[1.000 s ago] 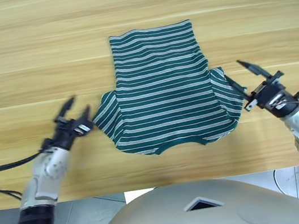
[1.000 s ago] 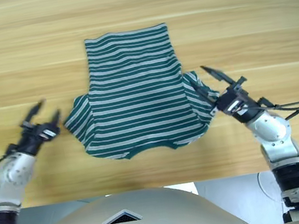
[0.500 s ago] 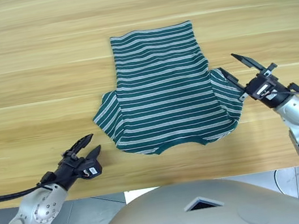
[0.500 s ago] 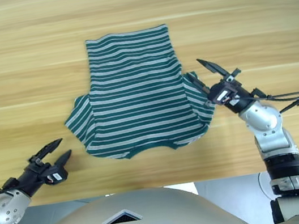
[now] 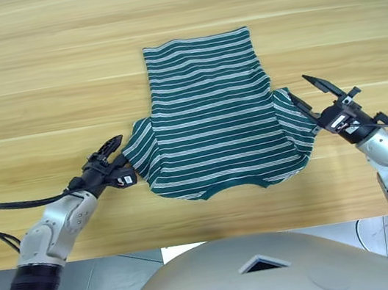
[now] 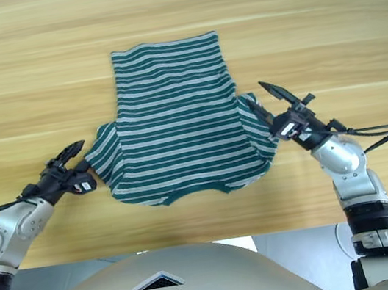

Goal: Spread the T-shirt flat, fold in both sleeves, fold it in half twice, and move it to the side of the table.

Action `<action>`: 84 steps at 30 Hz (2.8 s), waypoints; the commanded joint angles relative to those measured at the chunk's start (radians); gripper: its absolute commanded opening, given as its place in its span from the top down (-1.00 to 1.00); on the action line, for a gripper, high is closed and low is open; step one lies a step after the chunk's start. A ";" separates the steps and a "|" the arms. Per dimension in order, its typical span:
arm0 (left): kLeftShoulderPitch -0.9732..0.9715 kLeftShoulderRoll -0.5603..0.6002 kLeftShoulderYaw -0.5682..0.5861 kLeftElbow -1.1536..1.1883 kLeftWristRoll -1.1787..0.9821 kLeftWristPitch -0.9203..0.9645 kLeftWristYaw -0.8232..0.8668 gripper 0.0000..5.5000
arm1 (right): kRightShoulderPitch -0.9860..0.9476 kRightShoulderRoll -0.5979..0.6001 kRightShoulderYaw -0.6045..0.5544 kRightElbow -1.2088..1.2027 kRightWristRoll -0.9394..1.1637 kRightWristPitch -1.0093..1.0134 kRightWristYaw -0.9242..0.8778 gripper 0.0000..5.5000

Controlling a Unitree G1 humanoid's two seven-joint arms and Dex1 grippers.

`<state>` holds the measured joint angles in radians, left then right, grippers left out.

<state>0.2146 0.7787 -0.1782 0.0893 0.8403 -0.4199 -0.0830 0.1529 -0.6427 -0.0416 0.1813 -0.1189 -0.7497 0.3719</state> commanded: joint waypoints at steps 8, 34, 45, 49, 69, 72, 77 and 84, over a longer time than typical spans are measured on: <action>0.055 0.036 -0.072 0.068 0.019 0.046 -0.037 0.54 | 0.016 -0.007 -0.021 -0.012 -0.004 0.001 -0.002 0.28; 0.176 0.084 0.056 0.014 -0.021 0.238 0.069 0.57 | 0.063 -0.013 -0.044 -0.021 -0.001 -0.003 -0.001 0.28; 0.266 0.134 -0.008 -0.176 -0.247 0.021 -0.166 0.41 | 0.050 -0.002 -0.020 -0.021 -0.013 0.006 0.003 0.28; 0.178 0.110 -0.051 -0.107 -0.178 0.030 -0.166 0.31 | 0.062 -0.003 -0.026 -0.019 -0.014 0.000 -0.003 0.28; 0.029 0.070 -0.158 0.074 -0.046 0.043 -0.086 0.55 | 0.085 0.007 -0.024 -0.029 -0.023 -0.005 -0.021 0.28; 0.044 0.075 -0.173 0.055 -0.056 0.022 -0.099 0.67 | 0.087 0.006 -0.025 -0.032 -0.022 -0.005 -0.020 0.28; 0.050 0.087 -0.171 0.063 -0.054 0.028 -0.101 0.82 | 0.088 0.005 -0.025 -0.033 -0.020 -0.005 -0.020 0.28; 0.050 0.082 -0.190 0.082 -0.055 0.024 -0.104 1.00 | 0.085 0.005 -0.025 -0.027 -0.021 -0.008 -0.020 0.28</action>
<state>0.1748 0.8919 -0.2696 0.0820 0.7493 -0.4098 -0.1117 0.2408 -0.6381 -0.0661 0.1599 -0.1395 -0.7500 0.3498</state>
